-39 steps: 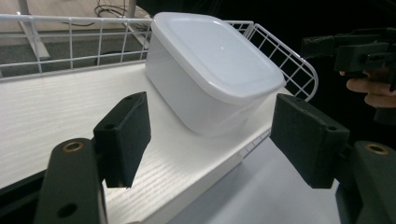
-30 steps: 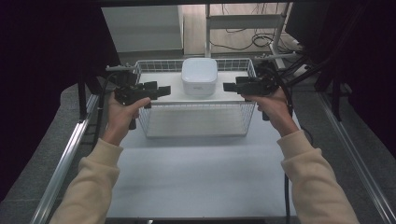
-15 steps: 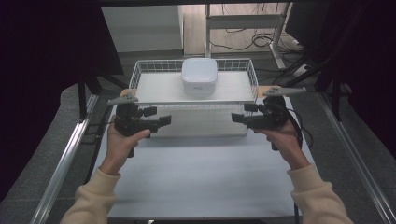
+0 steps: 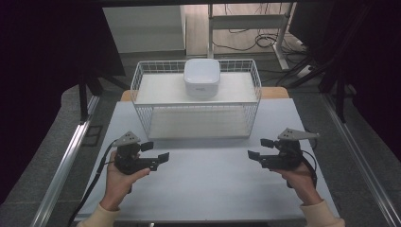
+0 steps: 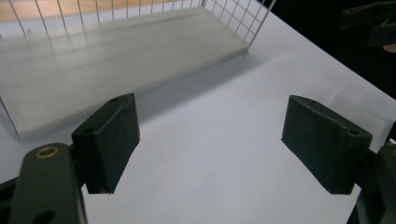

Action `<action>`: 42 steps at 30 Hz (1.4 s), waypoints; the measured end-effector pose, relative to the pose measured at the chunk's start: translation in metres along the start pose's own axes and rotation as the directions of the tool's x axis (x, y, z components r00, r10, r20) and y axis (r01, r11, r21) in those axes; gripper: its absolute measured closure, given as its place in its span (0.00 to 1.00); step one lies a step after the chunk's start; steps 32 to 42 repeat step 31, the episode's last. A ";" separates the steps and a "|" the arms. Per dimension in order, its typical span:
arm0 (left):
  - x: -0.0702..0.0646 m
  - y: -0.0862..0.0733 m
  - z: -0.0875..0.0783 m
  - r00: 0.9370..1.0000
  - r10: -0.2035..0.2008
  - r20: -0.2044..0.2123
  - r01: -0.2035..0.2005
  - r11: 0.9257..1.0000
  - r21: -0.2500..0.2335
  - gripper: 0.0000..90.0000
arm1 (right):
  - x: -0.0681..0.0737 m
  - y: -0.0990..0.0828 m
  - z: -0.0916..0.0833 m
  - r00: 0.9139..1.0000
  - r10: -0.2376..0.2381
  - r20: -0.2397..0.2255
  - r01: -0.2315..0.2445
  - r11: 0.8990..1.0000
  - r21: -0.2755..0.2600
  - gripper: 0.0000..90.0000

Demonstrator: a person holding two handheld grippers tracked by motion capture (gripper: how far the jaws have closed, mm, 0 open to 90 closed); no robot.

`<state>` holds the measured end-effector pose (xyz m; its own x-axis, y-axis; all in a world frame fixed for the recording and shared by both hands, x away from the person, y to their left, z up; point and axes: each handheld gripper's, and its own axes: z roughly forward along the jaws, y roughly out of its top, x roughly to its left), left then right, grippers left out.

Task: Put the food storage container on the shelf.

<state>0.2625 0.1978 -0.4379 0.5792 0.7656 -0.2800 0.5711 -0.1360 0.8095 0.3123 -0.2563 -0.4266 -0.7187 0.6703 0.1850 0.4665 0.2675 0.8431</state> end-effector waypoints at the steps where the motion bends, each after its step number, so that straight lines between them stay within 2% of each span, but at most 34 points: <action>1: 0.000 0.000 0.000 1.000 0.000 0.000 0.000 1.000 0.000 0.20 | -0.001 -0.006 0.001 1.000 0.005 0.006 -0.005 1.000 0.006 0.26; 2: 0.001 -0.007 0.001 1.000 -0.002 -0.020 0.002 1.000 0.012 0.21 | -0.002 -0.011 0.002 1.000 0.009 0.007 -0.009 1.000 0.022 0.26; 5: 0.004 -0.015 0.004 0.999 -0.013 -0.033 0.013 1.000 0.021 0.20 | -0.004 -0.023 0.006 1.000 -0.001 0.026 -0.001 0.998 0.062 0.26; 9: 0.005 -0.024 0.011 1.000 -0.011 -0.029 0.013 0.998 0.058 0.20 | -0.003 -0.033 0.008 0.999 -0.013 0.042 0.010 0.996 0.085 0.26; 13: 0.003 -0.027 0.015 1.000 -0.006 -0.022 0.008 0.998 0.066 0.21 | -0.001 -0.038 0.012 0.998 -0.033 0.048 0.028 0.994 0.110 0.26; 42: 0.004 -0.026 0.016 1.000 -0.010 -0.020 0.012 0.996 0.085 0.21 | -0.001 -0.034 0.008 0.998 -0.033 0.050 0.029 0.996 0.086 0.26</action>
